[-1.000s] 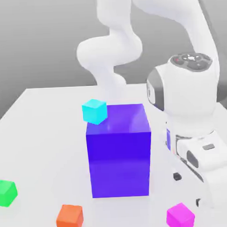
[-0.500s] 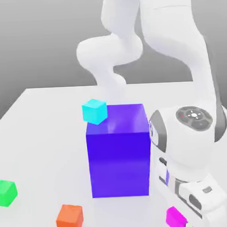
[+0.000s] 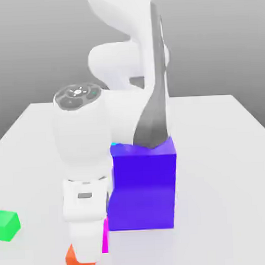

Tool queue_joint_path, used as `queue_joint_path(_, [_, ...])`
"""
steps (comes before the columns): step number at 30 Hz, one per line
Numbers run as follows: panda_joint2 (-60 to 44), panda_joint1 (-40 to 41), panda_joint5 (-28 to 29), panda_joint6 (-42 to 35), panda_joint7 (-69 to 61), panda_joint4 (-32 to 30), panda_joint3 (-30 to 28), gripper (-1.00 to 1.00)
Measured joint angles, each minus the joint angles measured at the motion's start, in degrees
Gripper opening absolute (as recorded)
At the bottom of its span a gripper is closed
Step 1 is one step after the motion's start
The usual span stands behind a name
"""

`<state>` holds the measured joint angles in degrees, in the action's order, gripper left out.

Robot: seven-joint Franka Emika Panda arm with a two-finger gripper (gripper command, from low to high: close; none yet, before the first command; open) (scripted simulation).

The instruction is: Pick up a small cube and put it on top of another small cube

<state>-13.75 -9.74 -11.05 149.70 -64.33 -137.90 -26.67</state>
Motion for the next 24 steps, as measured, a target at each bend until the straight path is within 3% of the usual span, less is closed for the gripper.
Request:
queue_joint_path(6, [1.4, 10.6, -2.3, -2.1, -2.3, -0.5, -9.5, -1.00])
queue_joint_path(11, [-6.1, 17.1, -11.6, 3.0, -9.0, 0.5, -4.8, -1.00])
queue_joint_path(12, [-7.5, 18.2, -13.2, 4.0, -10.1, 0.7, -3.5, 1.00])
queue_joint_path(19, [-7.6, 18.3, -13.3, 4.2, -10.2, 0.7, -3.4, 1.00])
queue_joint_path(24, [0.5, 14.6, -3.6, -1.4, -3.3, -0.3, -8.8, 1.00])
